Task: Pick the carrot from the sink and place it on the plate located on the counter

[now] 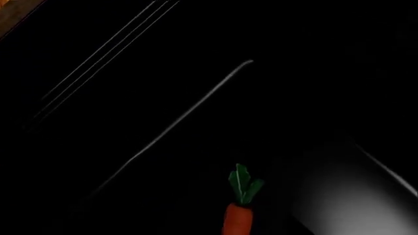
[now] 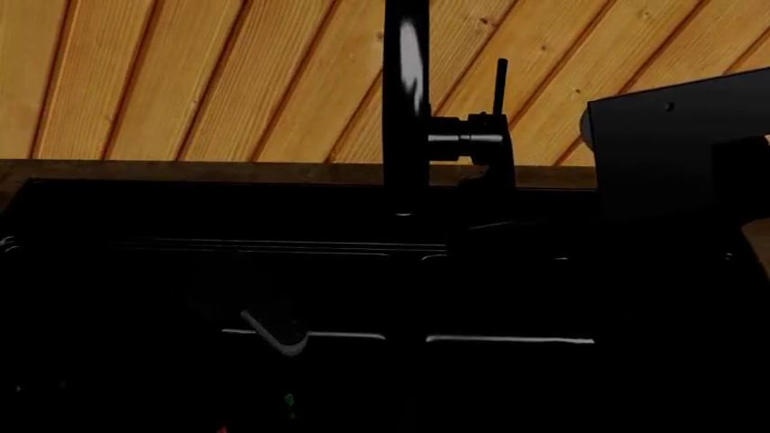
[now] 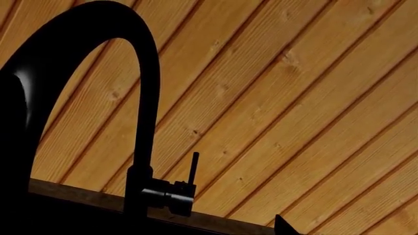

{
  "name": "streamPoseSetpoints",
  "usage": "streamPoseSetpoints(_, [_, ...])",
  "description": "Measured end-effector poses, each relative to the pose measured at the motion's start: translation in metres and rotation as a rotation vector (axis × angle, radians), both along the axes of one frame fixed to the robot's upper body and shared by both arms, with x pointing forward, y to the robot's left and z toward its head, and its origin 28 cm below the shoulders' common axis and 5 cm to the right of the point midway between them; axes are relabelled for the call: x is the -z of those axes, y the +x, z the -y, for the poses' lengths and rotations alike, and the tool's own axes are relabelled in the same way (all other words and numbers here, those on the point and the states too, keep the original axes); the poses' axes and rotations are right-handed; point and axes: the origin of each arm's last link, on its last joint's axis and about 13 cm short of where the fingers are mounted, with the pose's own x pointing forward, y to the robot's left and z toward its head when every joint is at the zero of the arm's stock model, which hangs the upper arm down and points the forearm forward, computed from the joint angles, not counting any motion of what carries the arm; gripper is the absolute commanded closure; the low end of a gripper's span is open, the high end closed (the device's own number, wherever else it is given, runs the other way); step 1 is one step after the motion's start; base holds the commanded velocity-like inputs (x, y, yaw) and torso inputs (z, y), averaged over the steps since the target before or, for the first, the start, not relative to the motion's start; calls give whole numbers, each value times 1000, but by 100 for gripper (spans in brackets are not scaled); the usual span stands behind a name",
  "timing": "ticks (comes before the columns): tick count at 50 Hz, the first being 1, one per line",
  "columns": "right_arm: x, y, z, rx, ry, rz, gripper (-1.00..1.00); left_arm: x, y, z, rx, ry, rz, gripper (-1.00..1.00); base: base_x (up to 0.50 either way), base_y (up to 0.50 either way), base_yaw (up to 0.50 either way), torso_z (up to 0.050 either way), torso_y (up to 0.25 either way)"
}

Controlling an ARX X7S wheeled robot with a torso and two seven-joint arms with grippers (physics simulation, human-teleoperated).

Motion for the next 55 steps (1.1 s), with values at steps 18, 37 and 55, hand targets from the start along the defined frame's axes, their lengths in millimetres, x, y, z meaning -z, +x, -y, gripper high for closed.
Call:
streamPoseSetpoints(18, [-1, -2, 2, 5, 3, 5, -100, 39, 23, 3, 2, 20, -97, -100, 0, 0, 0, 0, 0])
streamPoseSetpoints(37, [-1, -2, 2, 8, 1, 6, -100, 66, 26, 1, 0, 23, -183, 100, 0, 0, 0, 0, 0])
streamPoseSetpoints(55, [-2, -2, 1, 7, -5, 5, -100, 56, 18, 0, 18, -12, -156, 100, 0, 0, 0, 0, 0])
